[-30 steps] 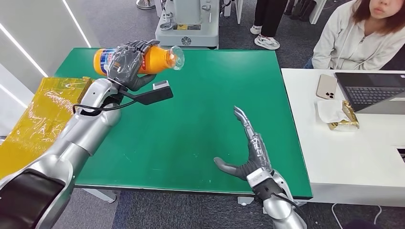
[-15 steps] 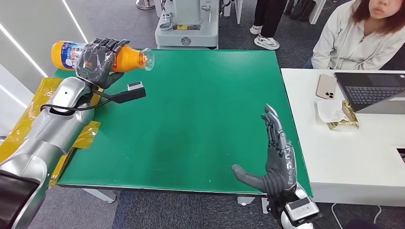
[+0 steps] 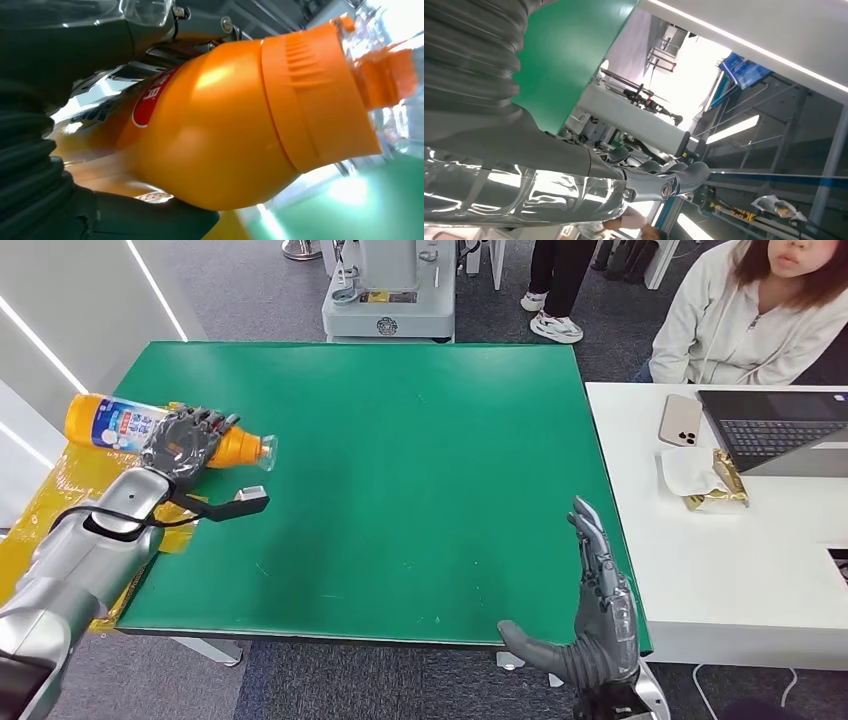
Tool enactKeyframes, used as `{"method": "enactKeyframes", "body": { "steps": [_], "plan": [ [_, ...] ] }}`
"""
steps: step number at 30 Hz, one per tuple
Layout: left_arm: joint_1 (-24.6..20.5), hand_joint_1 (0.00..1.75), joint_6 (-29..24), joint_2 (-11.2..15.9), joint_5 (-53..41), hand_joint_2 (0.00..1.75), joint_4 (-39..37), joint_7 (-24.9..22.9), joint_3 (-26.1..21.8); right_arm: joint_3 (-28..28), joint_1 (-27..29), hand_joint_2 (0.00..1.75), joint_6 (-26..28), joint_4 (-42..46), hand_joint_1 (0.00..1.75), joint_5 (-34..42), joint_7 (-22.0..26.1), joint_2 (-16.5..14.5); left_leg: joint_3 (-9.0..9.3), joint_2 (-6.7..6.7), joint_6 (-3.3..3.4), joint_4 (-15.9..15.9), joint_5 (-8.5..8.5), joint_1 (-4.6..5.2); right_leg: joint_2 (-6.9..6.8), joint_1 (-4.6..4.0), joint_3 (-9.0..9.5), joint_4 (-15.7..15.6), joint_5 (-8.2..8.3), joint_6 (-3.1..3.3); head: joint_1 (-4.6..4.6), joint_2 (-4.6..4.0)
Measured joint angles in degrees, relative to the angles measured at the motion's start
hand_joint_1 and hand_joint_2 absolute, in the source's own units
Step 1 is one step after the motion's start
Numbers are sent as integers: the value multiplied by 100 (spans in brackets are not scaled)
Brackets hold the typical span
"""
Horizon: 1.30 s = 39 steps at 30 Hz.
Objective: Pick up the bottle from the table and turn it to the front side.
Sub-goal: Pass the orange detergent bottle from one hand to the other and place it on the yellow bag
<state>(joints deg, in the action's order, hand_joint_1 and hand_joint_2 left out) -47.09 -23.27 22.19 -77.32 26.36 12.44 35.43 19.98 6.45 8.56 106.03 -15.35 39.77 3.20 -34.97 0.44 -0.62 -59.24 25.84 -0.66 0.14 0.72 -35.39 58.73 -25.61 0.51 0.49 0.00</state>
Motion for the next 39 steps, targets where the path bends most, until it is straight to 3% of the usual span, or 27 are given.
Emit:
{"method": "enactKeyframes", "body": {
  "steps": [4,12,24,30,39],
  "plan": [
    [447,175,6,297,18,175,-168,30,0,-143,204,175,-98,143,0,-61,8,-32,-5,-5,-1,0,0,-2,-4,-1,-7,0,-4,1,0,0],
    [935,175,231,627,103,175,-309,90,-55,-311,287,175,-358,193,0,-83,8,-173,-6,-5,-2,1,1,0,-7,-1,-4,-1,-4,3,1,0],
    [1139,175,328,815,60,175,-310,173,-167,-401,212,175,-538,93,0,-80,8,-298,6,-10,-3,2,0,-2,-15,-1,9,-1,-4,4,1,0],
    [1146,175,347,627,17,175,-316,359,-194,-405,66,175,-716,16,0,-88,3,-361,9,-19,-3,2,-2,1,-24,0,14,-1,-4,4,1,0],
    [1130,175,7,-104,213,175,-378,905,-230,-276,-149,175,-786,-183,0,-95,-18,-391,8,-24,-3,-3,-3,3,-30,2,16,-3,-1,1,2,0]
  ]
}}
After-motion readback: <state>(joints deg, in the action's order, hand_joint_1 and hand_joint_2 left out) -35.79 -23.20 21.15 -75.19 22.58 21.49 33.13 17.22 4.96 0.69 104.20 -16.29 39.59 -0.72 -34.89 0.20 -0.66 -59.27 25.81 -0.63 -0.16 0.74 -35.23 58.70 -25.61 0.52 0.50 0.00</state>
